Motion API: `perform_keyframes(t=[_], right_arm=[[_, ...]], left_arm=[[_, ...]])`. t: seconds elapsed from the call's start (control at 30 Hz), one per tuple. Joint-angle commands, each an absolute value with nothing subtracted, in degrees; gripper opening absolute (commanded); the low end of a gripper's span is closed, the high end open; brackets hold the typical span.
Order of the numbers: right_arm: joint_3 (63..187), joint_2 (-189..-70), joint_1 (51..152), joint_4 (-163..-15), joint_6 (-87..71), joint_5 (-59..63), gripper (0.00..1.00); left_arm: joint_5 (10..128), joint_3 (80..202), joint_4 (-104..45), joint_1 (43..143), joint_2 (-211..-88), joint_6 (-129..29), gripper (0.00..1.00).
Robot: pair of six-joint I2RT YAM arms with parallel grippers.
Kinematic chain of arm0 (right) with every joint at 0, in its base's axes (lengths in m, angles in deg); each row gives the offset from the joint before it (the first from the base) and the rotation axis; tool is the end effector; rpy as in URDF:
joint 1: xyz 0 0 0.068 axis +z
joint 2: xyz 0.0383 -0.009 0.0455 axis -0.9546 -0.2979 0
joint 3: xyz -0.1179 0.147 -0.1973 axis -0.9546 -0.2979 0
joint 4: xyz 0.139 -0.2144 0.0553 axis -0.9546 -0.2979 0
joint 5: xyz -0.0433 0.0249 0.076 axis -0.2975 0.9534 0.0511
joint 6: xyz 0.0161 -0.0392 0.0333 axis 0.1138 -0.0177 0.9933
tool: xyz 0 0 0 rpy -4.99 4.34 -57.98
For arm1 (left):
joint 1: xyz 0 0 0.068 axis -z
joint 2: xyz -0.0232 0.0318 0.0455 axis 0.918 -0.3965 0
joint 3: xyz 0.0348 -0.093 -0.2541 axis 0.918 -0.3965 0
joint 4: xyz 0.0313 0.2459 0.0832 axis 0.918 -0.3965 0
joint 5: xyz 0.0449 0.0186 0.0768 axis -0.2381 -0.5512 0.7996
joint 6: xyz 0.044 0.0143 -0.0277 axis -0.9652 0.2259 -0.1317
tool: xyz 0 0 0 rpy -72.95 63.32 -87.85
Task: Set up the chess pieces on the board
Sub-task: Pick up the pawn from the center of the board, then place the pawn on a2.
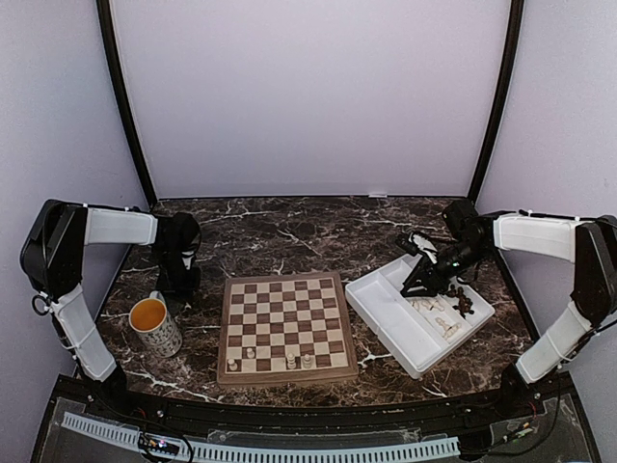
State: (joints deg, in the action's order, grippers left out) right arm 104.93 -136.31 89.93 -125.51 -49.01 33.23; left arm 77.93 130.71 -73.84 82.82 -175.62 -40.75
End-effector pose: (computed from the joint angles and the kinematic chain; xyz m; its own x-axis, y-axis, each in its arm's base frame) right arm 0.2651 0.1059 0.2011 -0.4938 -0.6108 -0.6189 -0.8669 0.4016 0.2953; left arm 0.3025 -0.0874 0.1546 -0.9867 -0.0892 -0.1359 -0.0843 0.9956 -0.0415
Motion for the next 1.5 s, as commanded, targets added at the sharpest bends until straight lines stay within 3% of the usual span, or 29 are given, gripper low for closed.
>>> perform_keyframes(t=[0.0,0.17,0.33,0.53,0.77,1.03,1.23,1.47], right_arm=[[106.06,-135.56,90.51,-125.40,-49.32,33.69,0.41],[106.05,-135.16,90.51,-124.89,-48.80,33.56,0.41],[106.09,-135.40,90.61,-124.52,-48.53,33.48,0.40],[106.18,-135.63,90.86,-124.27,-48.16,33.53,0.40],[106.05,-135.22,91.13,-123.97,-47.73,33.45,0.40],[105.74,-135.04,91.13,-123.68,-47.49,33.53,0.40],[105.73,-135.53,91.21,-123.65,-47.51,33.28,0.40],[105.74,-135.98,91.21,-123.69,-47.65,32.84,0.40]], left_arm=[[75.22,133.18,-78.36,85.07,-173.29,-41.32,0.05],[74.22,134.04,-69.03,89.21,-163.66,-45.27,0.02],[69.12,124.93,-48.68,94.04,-152.40,-48.39,0.00],[67.49,114.27,-25.99,101.46,-147.90,-51.77,0.00],[73.03,102.75,2.87,111.13,-152.43,-54.27,0.00],[75.32,97.42,23.30,113.68,-164.96,-52.90,0.01],[74.89,97.04,29.63,113.88,-171.00,-51.85,0.01],[76.46,99.66,24.83,113.86,-174.60,-51.41,0.05]])
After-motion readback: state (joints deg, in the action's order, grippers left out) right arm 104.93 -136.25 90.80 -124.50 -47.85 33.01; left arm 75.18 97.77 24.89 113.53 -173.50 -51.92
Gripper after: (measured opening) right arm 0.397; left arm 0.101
